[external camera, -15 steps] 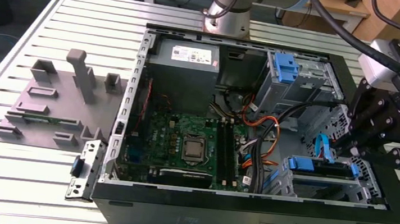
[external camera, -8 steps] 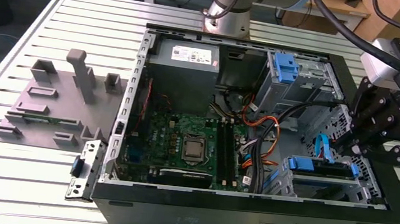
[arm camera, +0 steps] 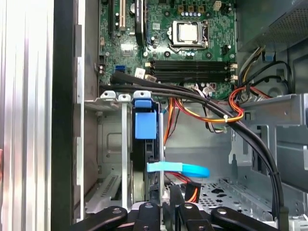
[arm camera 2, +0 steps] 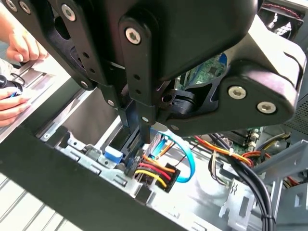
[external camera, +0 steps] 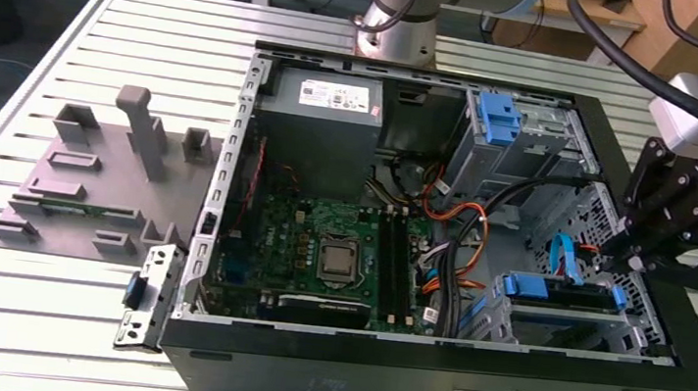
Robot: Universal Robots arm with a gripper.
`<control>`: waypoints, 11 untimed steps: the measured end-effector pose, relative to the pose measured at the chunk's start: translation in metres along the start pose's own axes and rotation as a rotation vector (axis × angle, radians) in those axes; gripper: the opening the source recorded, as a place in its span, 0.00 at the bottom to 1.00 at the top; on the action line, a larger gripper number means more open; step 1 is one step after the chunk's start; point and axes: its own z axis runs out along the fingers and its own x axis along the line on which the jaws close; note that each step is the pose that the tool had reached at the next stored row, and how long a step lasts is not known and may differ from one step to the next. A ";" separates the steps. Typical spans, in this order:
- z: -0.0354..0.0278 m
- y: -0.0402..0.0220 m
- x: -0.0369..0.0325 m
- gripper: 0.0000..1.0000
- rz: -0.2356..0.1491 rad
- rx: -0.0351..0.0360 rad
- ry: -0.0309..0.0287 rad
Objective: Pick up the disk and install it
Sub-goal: 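Insert the second disk wire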
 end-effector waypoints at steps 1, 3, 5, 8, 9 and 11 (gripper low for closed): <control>0.0002 -0.0012 -0.0001 0.23 0.000 0.0000 -0.0001; 0.0005 -0.0028 -0.0002 0.23 0.000 0.0000 0.0002; 0.0011 -0.0035 -0.0004 0.23 0.000 0.0000 0.0002; 0.0025 -0.0042 -0.0011 0.23 0.000 0.0000 0.0000; 0.0029 -0.0045 -0.0016 0.23 0.000 0.0000 0.0000; 0.0036 -0.0053 -0.0024 0.23 0.000 0.0000 -0.0001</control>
